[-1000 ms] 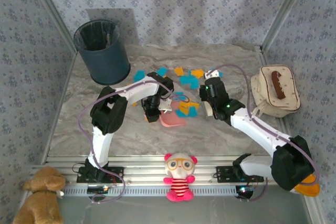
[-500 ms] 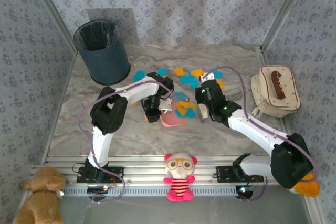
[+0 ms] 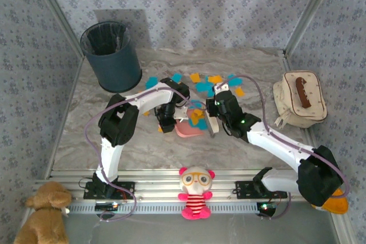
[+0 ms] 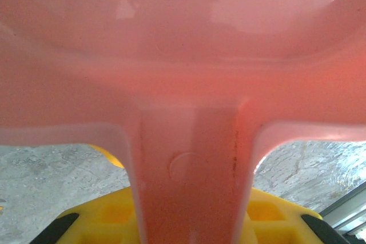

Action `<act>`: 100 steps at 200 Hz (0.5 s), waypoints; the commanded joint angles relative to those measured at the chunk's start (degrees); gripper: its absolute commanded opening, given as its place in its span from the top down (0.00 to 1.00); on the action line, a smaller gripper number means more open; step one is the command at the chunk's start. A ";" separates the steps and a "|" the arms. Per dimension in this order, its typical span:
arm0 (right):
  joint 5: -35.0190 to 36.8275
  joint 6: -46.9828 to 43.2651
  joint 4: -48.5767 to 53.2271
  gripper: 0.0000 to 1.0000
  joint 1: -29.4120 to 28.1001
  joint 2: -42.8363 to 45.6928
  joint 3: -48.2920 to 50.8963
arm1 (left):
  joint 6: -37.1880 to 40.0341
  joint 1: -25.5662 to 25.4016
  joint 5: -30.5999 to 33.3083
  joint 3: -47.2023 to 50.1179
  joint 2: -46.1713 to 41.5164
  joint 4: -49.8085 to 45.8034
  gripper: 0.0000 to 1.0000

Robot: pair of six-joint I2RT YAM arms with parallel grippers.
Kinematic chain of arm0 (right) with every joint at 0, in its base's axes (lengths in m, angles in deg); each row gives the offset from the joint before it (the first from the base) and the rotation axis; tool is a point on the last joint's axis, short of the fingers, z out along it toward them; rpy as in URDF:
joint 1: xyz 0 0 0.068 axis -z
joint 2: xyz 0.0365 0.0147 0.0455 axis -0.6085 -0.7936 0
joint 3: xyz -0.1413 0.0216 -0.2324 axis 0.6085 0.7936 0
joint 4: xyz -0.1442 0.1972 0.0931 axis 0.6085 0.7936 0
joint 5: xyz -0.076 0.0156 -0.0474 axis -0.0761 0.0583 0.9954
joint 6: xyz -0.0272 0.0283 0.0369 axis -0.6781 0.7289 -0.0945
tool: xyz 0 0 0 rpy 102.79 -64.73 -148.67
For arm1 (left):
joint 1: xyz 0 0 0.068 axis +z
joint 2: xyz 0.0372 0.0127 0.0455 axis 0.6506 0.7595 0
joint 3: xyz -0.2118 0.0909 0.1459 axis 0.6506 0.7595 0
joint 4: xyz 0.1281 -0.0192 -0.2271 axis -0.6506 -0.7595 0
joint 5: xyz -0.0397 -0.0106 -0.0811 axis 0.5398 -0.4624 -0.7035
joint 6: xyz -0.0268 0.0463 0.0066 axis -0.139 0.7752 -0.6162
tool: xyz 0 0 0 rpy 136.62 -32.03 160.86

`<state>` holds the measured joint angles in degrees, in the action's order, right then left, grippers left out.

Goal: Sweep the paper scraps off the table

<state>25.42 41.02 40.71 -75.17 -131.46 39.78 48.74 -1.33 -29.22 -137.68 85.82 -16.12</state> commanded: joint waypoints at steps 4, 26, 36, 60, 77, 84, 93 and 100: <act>-1.73 2.73 -0.06 1.00 -1.40 1.80 0.00 | -0.90 -0.02 -0.80 -1.13 1.04 -1.69 1.00; -1.90 3.18 -0.10 1.00 -2.05 2.55 -0.21 | -0.92 -0.05 -0.67 -0.93 0.86 -1.67 1.00; -2.00 3.26 -0.01 1.00 -2.34 2.89 -0.44 | -0.98 -0.04 -0.62 -0.86 0.82 -1.68 1.00; -1.64 3.01 0.60 1.00 -2.82 3.68 -1.02 | -1.08 -0.08 -0.25 -0.52 0.45 -1.58 1.00; -1.61 2.85 1.11 1.00 -2.99 4.73 -1.31 | -1.08 -0.04 0.27 0.17 -0.13 -1.07 1.00; -1.55 2.83 1.35 1.00 -3.07 5.29 -1.50 | -1.08 -0.04 0.38 0.53 -0.48 -0.89 1.00; -1.45 2.74 1.87 1.00 -3.14 6.01 -1.79 | -1.07 0.05 0.60 1.19 -0.95 -0.59 1.00; -1.46 2.59 2.27 1.00 -3.22 6.54 -2.16 | -1.09 0.08 0.74 1.66 -1.31 -0.37 1.00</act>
<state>24.51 42.70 42.92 -77.57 -128.05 39.82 48.67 -1.33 -29.16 -137.57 85.82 -16.03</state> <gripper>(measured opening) 0.254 0.263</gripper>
